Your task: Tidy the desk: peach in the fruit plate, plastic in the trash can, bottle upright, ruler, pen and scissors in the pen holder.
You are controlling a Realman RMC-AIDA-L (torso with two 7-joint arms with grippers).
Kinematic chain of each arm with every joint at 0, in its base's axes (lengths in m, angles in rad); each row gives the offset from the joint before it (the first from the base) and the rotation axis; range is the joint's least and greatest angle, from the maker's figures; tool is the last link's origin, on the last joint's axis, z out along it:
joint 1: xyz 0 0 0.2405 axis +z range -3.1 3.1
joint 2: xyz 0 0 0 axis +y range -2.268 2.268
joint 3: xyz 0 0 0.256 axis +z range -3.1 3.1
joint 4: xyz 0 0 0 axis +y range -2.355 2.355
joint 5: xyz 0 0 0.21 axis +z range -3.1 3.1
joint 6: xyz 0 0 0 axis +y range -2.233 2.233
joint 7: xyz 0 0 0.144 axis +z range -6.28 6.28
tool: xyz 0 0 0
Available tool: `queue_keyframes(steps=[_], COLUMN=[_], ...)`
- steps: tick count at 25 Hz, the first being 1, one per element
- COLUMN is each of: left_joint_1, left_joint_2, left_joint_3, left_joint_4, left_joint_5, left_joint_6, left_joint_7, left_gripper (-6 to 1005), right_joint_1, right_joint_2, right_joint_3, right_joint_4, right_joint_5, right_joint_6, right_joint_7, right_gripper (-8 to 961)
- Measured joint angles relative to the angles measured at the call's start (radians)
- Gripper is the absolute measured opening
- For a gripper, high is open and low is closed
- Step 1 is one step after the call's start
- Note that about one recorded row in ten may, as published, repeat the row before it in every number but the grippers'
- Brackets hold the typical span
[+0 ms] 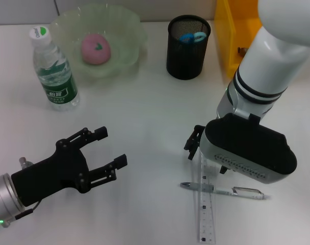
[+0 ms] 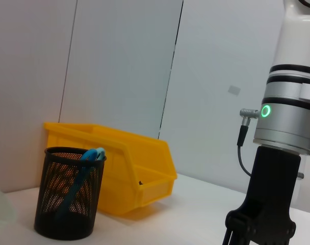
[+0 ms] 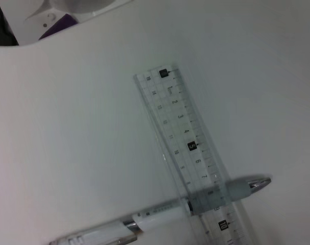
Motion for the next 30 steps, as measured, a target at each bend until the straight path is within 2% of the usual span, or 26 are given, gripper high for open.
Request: queue_keyframes(steps=[7, 18, 23, 27, 30], left_joint_1=[0.000, 0.005, 0.004, 0.003, 0.004], left_joint_2=[0.000, -0.001, -0.001, -0.001, -0.001], left_joint_3=[0.001, -0.002, -0.005, -0.007, -0.007], left_joint_4=[0.002, 0.002, 0.002, 0.004, 0.011], left_joint_5=[0.000, -0.003, -0.005, -0.006, -0.006], left_joint_6=[0.000, 0.010, 0.011, 0.012, 0.013], left_joint_7=[-0.007, -0.007, -0.007, -0.017, -0.026], left_gripper=[828, 828, 827, 827, 827], right_joint_1=[-0.001, 0.000, -0.008, -0.021, -0.030], right_joint_2=[0.001, 0.002, 0.001, 0.001, -0.001], right_joint_3=[-0.036, -0.053, -0.046, -0.034, 0.020], right_joint_4=[0.000, 0.000, -0.015, -0.046, -0.072], right_joint_5=[-0.002, -0.003, -0.004, -0.006, -0.007], right_joint_6=[0.029, 0.037, 0.029, 0.006, -0.036], right_joint_7=[-0.001, -0.015, -0.019, -0.010, 0.004], right_gripper=[725, 610, 433, 390, 379])
